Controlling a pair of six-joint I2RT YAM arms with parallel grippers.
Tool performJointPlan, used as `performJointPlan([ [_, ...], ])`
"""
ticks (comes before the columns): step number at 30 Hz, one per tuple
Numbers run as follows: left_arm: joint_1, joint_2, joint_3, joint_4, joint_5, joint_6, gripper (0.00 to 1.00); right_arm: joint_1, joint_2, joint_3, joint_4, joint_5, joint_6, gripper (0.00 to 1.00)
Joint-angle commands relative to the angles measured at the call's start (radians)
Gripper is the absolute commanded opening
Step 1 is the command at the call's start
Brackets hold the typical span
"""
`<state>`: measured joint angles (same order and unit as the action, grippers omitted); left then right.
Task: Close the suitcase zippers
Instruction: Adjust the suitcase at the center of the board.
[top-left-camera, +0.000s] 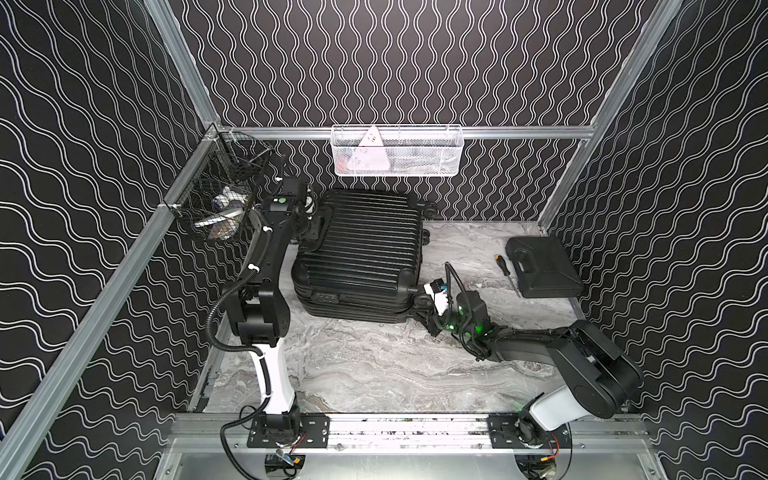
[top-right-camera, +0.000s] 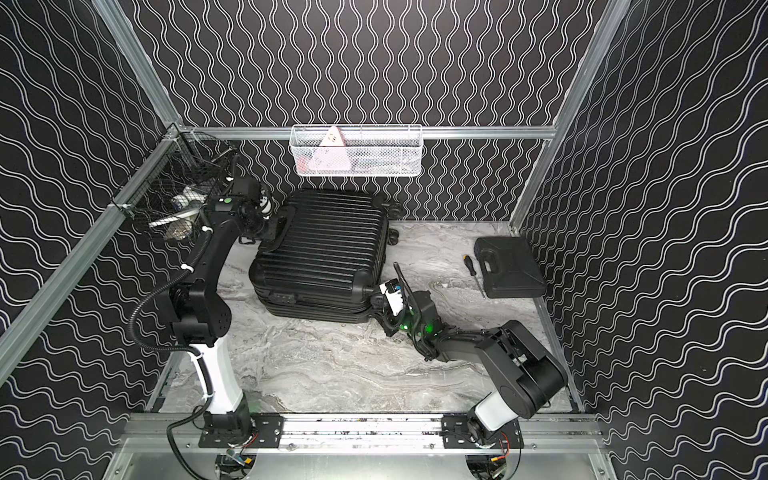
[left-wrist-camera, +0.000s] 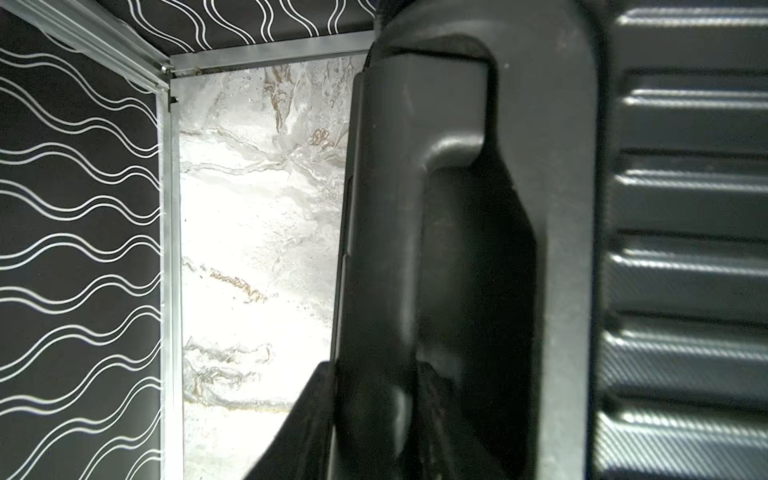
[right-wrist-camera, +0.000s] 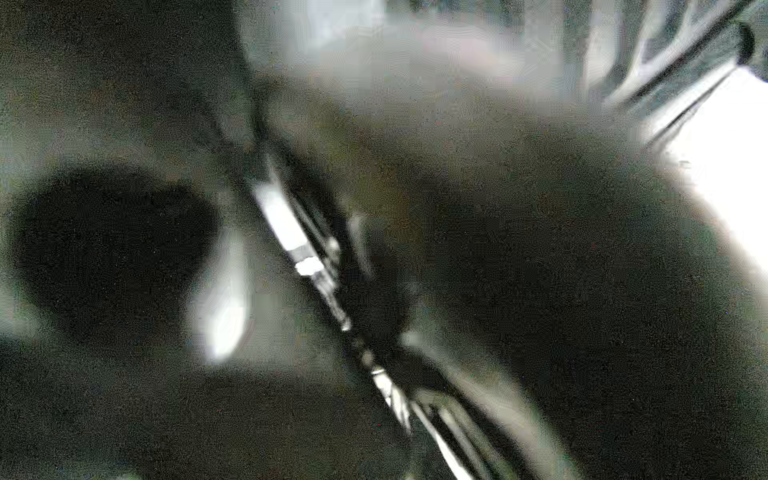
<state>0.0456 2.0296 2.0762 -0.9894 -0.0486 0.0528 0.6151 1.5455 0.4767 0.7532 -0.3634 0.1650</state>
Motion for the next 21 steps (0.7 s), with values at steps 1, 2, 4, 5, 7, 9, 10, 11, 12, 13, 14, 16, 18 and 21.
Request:
performJointPlan([
  [1,-0.004,0.015,0.013,-0.012,0.029,-0.025,0.35,0.002,-0.024,-0.057,0.093,0.021,-0.001,0.22],
  [2,-0.004,0.017,0.015,-0.011,0.021,-0.031,0.36,-0.006,-0.030,-0.073,0.094,0.026,-0.003,0.22],
  [4,-0.004,0.017,0.018,-0.011,0.013,-0.042,0.36,-0.036,-0.036,-0.094,0.093,0.014,-0.002,0.22],
  [5,-0.004,0.016,0.019,-0.011,0.015,-0.046,0.36,-0.062,-0.037,-0.108,0.105,0.002,0.006,0.22],
  [7,-0.004,0.014,0.018,-0.011,0.018,-0.051,0.36,-0.116,-0.030,-0.133,0.149,-0.038,0.027,0.23],
  [9,-0.004,0.008,0.015,-0.011,0.023,-0.053,0.36,-0.155,-0.006,-0.132,0.181,-0.095,0.030,0.24],
  [10,-0.004,0.007,0.015,-0.012,0.023,-0.055,0.36,-0.168,0.006,-0.120,0.178,-0.114,0.027,0.24],
  [11,-0.004,0.005,0.015,-0.012,0.023,-0.055,0.36,-0.186,0.018,-0.106,0.171,-0.126,0.021,0.25],
  [12,-0.004,0.002,0.012,-0.014,0.025,-0.057,0.36,-0.187,0.031,-0.095,0.170,-0.135,0.010,0.25],
  [13,-0.004,-0.001,0.008,-0.012,0.027,-0.057,0.36,-0.187,0.042,-0.085,0.173,-0.141,0.003,0.26],
  [14,-0.004,-0.007,-0.001,-0.008,0.030,-0.057,0.36,-0.187,0.054,-0.077,0.181,-0.148,0.001,0.27],
  [16,-0.003,-0.014,-0.013,0.000,0.038,-0.059,0.37,-0.187,0.075,-0.066,0.207,-0.158,0.007,0.30],
  [18,-0.003,-0.013,-0.012,-0.005,0.038,-0.060,0.37,-0.187,0.097,-0.057,0.236,-0.171,0.015,0.32],
  [21,-0.001,-0.013,-0.017,-0.005,0.032,-0.064,0.37,-0.180,0.120,-0.040,0.262,-0.189,0.026,0.32],
])
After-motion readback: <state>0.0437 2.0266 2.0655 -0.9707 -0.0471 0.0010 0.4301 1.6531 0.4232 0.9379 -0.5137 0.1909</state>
